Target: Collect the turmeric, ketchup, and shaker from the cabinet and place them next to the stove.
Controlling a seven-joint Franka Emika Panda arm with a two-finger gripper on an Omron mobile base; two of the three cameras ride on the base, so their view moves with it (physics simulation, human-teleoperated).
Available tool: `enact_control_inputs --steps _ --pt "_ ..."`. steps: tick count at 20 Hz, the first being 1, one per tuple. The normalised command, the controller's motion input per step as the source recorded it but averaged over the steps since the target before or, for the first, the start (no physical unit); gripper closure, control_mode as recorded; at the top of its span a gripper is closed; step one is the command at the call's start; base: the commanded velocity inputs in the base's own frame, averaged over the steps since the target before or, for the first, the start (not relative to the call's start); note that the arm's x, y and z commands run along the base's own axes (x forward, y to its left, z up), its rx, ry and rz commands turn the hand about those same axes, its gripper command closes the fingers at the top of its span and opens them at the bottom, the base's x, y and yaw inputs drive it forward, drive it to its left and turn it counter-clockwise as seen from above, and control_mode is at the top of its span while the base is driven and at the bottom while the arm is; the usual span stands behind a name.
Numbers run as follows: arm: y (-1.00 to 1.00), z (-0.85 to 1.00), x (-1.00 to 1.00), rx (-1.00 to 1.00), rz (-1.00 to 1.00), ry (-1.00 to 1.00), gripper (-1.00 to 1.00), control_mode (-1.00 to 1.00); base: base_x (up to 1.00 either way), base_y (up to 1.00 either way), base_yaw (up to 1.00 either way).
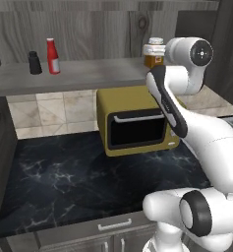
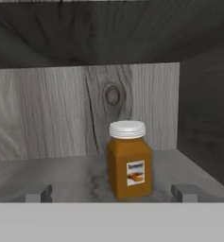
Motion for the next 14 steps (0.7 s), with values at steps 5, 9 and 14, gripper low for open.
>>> enact_control_inputs --steps 5,9,14 --pt "-0.13 0.08 0.33 0.0 0.0 0.02 -1.0 -1.0 0.0 0.0 0.0" --pt "-0.13 0.03 0.25 0.0 -0.01 0.02 -1.0 -1.0 0.0 0.0 0.0" --pt "-0.05 0.01 0.37 0.0 0.0 0.01 -1.0 -1.0 0.0 0.0 0.0"
